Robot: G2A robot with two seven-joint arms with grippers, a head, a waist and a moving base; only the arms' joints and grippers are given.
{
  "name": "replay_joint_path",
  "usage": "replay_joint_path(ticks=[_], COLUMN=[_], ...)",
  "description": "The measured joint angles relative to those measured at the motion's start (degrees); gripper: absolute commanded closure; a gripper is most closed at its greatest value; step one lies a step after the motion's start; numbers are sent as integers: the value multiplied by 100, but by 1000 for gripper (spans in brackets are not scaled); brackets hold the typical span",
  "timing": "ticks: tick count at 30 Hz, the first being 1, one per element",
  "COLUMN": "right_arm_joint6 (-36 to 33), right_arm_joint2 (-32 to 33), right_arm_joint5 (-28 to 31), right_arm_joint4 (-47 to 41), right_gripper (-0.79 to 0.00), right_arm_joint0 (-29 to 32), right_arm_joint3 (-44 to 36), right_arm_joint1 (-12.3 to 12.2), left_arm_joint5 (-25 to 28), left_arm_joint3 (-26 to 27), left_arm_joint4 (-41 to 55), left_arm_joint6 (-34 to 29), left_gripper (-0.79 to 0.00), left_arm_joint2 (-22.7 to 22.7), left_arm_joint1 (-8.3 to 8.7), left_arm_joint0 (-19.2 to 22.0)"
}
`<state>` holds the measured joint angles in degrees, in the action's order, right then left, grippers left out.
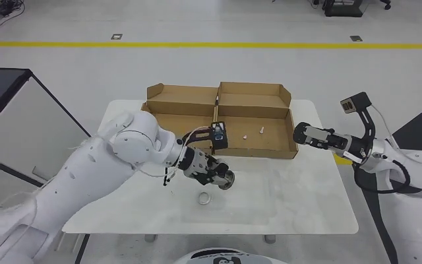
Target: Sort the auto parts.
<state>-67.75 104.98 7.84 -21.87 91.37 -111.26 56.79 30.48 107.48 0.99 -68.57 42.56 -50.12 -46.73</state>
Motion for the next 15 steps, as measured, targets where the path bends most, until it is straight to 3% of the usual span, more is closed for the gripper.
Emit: replay_joint_path(ticks=[7,15], right_arm_joint6=[0,0], right_arm_joint2=[0,0], right_arm_joint5=[0,0], right_arm_joint4=[0,0], right_gripper=[-785,-785], right_arm_joint0=[0,0], right_arm_joint3=[0,0], right_arm_joint1=[0,0], left_arm_joint5=[983,1851], left_arm_joint3=[-84,-43], left_arm_joint4=[1061,1994], left_arm_joint6=[447,1322], left_gripper=[0,0], left_arm_joint2=[548,566], left_arm_joint1=[216,420], left_arm_joint0=[-720,-1079])
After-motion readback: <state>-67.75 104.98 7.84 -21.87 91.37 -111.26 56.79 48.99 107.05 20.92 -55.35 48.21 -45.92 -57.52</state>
